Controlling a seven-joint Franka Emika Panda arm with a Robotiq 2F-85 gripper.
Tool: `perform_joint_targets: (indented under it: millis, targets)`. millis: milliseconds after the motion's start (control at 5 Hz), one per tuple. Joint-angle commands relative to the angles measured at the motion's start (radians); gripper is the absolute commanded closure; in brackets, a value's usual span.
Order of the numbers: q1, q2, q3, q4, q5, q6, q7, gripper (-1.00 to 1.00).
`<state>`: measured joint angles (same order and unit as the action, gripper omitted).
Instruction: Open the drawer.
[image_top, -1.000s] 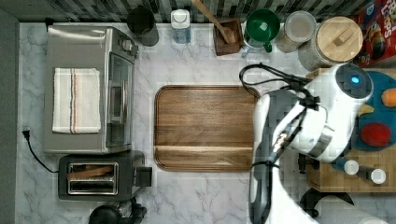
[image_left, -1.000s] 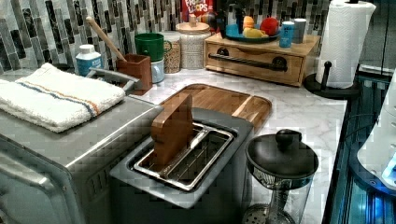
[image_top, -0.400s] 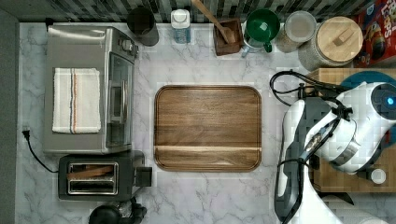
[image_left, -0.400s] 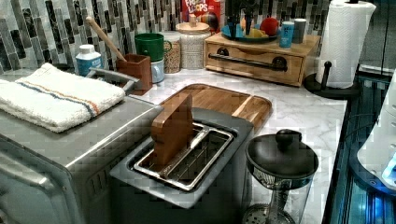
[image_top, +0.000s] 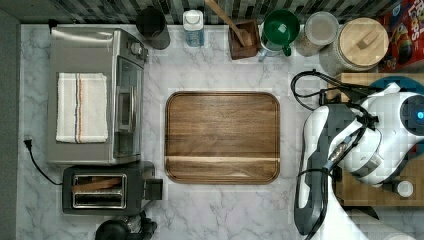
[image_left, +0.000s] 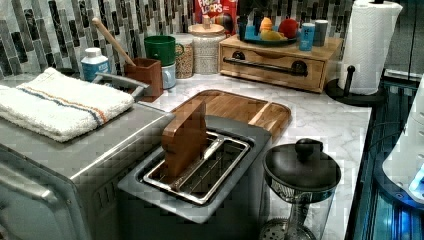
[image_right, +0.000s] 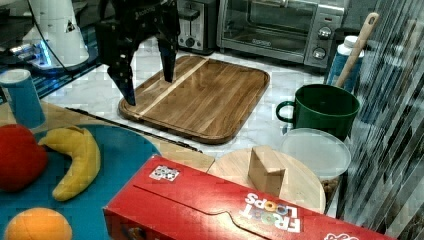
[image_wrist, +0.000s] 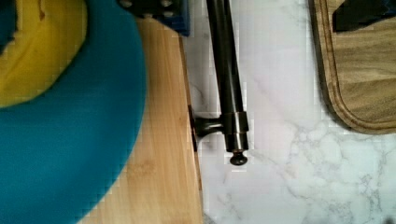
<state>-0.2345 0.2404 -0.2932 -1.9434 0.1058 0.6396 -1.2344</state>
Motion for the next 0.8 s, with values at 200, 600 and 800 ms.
perform_joint_targets:
  millis: [200, 600, 800]
  targets:
    - [-0.009, -0.016, 0.041, -0.149, 0.027, 0.163, -0.029, -1.00]
    - [0.015, -0.031, 0.018, -0.260, 0.010, 0.283, 0.030, -1.00]
    - [0.039, -0.035, -0.017, -0.300, -0.060, 0.404, 0.102, -1.00]
